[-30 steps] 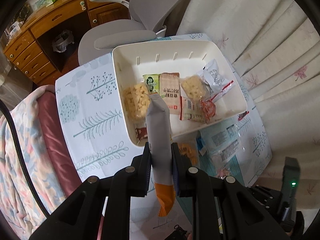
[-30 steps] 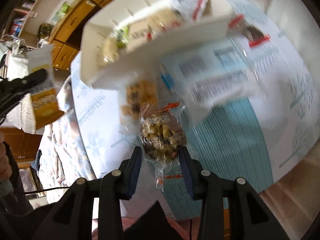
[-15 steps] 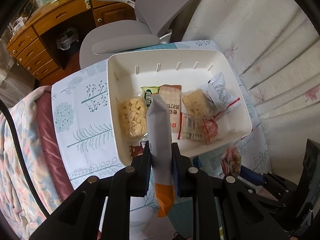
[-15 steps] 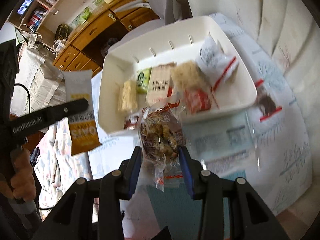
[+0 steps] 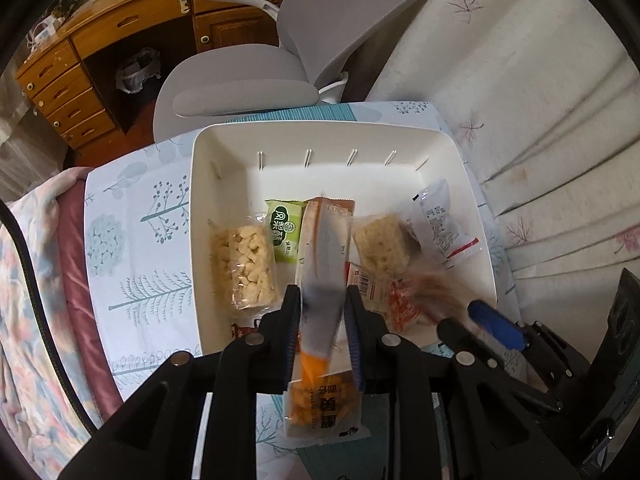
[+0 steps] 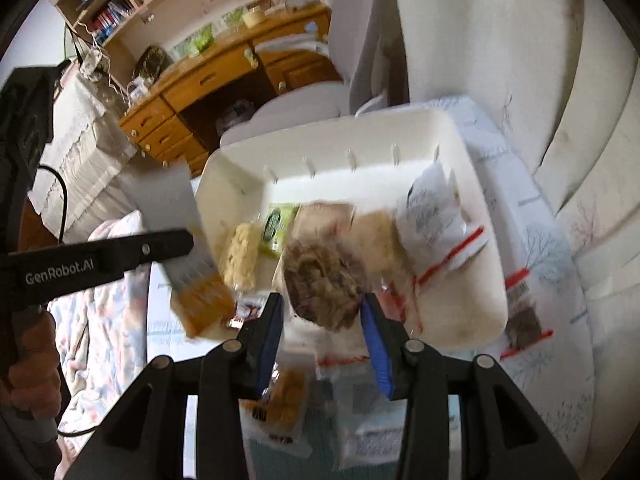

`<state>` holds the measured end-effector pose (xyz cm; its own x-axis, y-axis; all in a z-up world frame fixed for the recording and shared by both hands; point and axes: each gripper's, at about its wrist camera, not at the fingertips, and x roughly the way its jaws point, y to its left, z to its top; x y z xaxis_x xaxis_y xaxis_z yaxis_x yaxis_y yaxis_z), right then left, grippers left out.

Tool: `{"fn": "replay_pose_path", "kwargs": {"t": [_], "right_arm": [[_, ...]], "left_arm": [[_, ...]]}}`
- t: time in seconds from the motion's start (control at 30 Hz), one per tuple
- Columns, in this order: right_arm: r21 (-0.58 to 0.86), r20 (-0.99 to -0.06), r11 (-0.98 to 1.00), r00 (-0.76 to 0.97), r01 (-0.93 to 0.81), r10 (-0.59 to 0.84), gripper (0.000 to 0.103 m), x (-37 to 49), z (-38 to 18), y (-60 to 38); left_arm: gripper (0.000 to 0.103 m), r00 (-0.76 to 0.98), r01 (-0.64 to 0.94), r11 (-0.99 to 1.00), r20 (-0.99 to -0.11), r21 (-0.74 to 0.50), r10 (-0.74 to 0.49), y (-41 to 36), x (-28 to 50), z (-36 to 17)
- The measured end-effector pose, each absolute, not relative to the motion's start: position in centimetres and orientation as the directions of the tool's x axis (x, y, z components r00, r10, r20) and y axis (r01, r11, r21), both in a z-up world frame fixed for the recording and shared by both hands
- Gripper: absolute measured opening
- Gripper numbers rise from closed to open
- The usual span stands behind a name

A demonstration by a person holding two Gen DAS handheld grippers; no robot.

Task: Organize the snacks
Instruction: 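Carry the white oat-stick packet and the nut bag over the white tray, then open both tools to drop the oat-stick packet and nut bag into the tray, then grasp the orange-cake bag with the left tool while the right tool reaches the red-topped chocolate packet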

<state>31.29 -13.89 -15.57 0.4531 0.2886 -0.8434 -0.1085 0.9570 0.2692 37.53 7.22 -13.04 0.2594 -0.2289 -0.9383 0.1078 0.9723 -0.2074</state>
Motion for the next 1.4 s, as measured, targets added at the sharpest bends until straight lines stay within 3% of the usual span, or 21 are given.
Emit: {"fn": "replay_pose_path", "kwargs": {"t": [0.1,0.13,0.17,0.53,0.67,0.83,1.4], "right_arm": [[0.261,-0.826,0.959,0.49,-0.107,0.279,0.056,31.4,-15.3,-14.7],[0.266,-0.824,0.958,0.492,-0.104,0.283,0.056,31.4,-15.2,-15.1],[0.27,-0.823,0.958,0.492,-0.101,0.284,0.057,31.4,-15.1,-15.4],[0.273,-0.817,0.958,0.504,-0.093,0.282,0.057,29.6,-14.2,-18.3],[0.261,-0.816,0.96,0.508,-0.101,0.275,0.067,28.2,-13.8,-20.0],[0.235,-0.818,0.965,0.513,-0.116,0.261,0.068,26.9,-13.8,-21.9],[0.13,-0.792,0.977,0.575,-0.17,0.205,0.074,24.2,-16.0,-27.8]], "left_arm": [[0.045,0.27,0.092,0.977,-0.939,-0.194,-0.212,7.0,37.4,-12.9],[0.056,0.272,0.088,0.978,-0.94,-0.189,-0.206,7.0,37.3,-12.9],[0.06,0.276,0.083,0.979,-0.94,-0.184,-0.2,7.0,37.1,-12.8],[0.063,0.276,0.027,0.985,-0.946,-0.168,-0.169,7.3,33.8,-11.4],[0.068,0.285,0.013,0.987,-0.946,-0.157,-0.154,7.2,31.8,-10.8],[0.07,0.268,-0.026,0.987,-0.952,-0.157,-0.145,7.0,29.7,-11.1],[0.079,0.112,-0.112,0.985,-0.987,-0.132,-0.12,3.9,24.8,-18.3]]}}
